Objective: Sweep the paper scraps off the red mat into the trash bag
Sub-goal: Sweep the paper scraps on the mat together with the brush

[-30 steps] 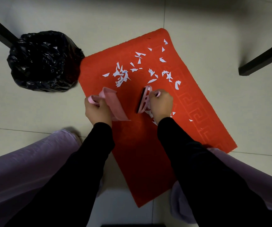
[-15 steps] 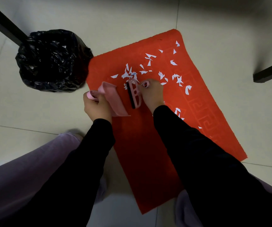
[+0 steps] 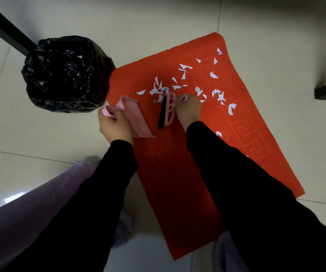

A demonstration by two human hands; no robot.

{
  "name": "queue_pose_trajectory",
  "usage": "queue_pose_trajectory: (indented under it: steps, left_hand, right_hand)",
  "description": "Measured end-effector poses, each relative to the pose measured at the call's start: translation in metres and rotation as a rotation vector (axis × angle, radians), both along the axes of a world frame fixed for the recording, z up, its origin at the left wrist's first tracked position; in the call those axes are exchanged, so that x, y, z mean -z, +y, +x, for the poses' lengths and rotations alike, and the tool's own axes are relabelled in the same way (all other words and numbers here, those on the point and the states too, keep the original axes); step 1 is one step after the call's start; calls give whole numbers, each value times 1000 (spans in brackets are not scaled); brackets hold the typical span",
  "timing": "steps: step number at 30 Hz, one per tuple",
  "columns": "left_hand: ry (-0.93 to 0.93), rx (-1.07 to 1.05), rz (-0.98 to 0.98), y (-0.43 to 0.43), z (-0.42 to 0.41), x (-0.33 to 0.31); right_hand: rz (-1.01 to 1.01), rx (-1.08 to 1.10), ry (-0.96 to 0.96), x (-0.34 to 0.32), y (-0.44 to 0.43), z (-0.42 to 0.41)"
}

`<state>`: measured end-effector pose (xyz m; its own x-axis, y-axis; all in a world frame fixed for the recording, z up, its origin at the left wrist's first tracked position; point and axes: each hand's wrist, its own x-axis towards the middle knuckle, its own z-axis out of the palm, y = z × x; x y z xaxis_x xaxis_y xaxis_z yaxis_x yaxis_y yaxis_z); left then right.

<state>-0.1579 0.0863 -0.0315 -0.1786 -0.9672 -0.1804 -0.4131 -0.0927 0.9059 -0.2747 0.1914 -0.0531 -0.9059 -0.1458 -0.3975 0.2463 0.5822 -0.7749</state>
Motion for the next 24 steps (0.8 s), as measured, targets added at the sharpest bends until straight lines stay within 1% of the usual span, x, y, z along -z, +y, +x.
queue_pose_trajectory:
  steps: [2, 5, 7, 10, 14, 19, 22, 24]
  left_hand:
    - [8, -1, 4, -2, -1, 1]
    - [8, -16, -1, -6, -2, 1]
    - [2, -30, 10, -7, -3, 1]
    - [0, -35, 17, -9, -3, 0]
    - [6, -32, 26, -8, -1, 1]
    - [-14, -21, 24, -5, -5, 1]
    - [-20, -22, 29, -4, -6, 1]
    - [-17, -21, 29, -5, -7, 1]
  right_hand:
    - [39, 41, 30, -2, 7, -2]
    - [65, 24, 79, -7, 3, 2]
    - [4, -32, 53, -8, -9, 8]
    - [-58, -90, -42, -4, -26, 16]
    - [-66, -7, -55, 7, -16, 11]
    - [-14, 108, 47, 4, 4, 6]
    - [-33, 43, 64, -1, -7, 8]
    - [-75, -27, 14, -2, -18, 10]
